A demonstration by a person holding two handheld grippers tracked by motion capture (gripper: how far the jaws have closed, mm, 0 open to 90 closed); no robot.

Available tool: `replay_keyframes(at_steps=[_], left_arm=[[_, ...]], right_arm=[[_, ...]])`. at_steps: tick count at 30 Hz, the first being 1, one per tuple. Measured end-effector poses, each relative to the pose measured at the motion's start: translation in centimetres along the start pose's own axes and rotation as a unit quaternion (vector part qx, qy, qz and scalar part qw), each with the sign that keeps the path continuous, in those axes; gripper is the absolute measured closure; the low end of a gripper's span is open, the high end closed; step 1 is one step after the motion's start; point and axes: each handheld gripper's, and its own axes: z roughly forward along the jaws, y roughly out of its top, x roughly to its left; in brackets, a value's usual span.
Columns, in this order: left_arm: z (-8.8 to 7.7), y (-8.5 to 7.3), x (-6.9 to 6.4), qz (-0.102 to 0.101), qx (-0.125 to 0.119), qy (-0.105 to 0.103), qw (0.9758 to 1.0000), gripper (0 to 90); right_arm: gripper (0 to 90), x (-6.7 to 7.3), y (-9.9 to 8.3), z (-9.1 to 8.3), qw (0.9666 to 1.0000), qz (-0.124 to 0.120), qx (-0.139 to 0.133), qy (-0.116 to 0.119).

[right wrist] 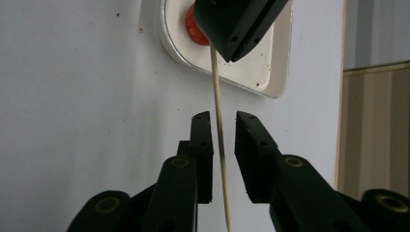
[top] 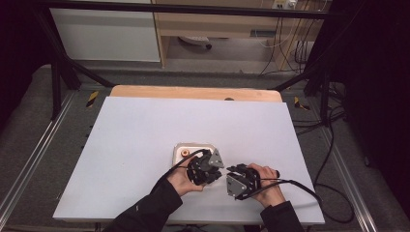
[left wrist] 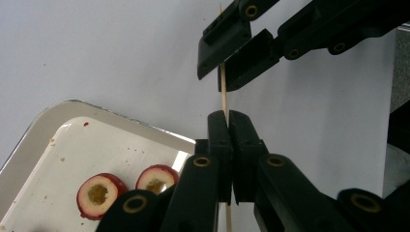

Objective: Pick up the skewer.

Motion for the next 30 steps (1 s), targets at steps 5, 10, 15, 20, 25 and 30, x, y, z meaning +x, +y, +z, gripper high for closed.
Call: replay_keyframes(at_steps=[5,10,15,20,25,30], left_arm=[[0.1,0.0,-0.1,0.003,0.002,-0.002,1.0000,88.4],[0.1,0.0,-0.1,0.005,0.005,-0.004,1.0000,88.3],[0.1,0.0,-0.1,0.002,0.003,-0.007,1.0000,88.3],[-0.1,-0.1,0.2,-0.002,0.002,-0.008,1.0000,83.3],[-0.3,-0.6,0.9,-0.021,0.035,-0.014,0.9991,74.1],[-0.2,-0.7,1.2,-0.037,0.062,-0.023,0.9971,74.7]], right_arm=[[83.8,0.2,0.0,0.0,0.9996,-0.028,0.000,0.004],[88.2,0.4,0.0,0.0,0.9985,-0.053,0.011,0.004],[88.8,0.4,0.0,-0.1,0.9976,-0.067,0.013,0.000],[88.9,0.4,0.1,-0.3,0.9968,-0.078,0.012,-0.006],[88.9,0.3,0.2,-0.3,0.9943,-0.100,0.033,-0.016],[88.9,0.1,0.8,-0.2,0.9916,-0.119,0.045,-0.021]])
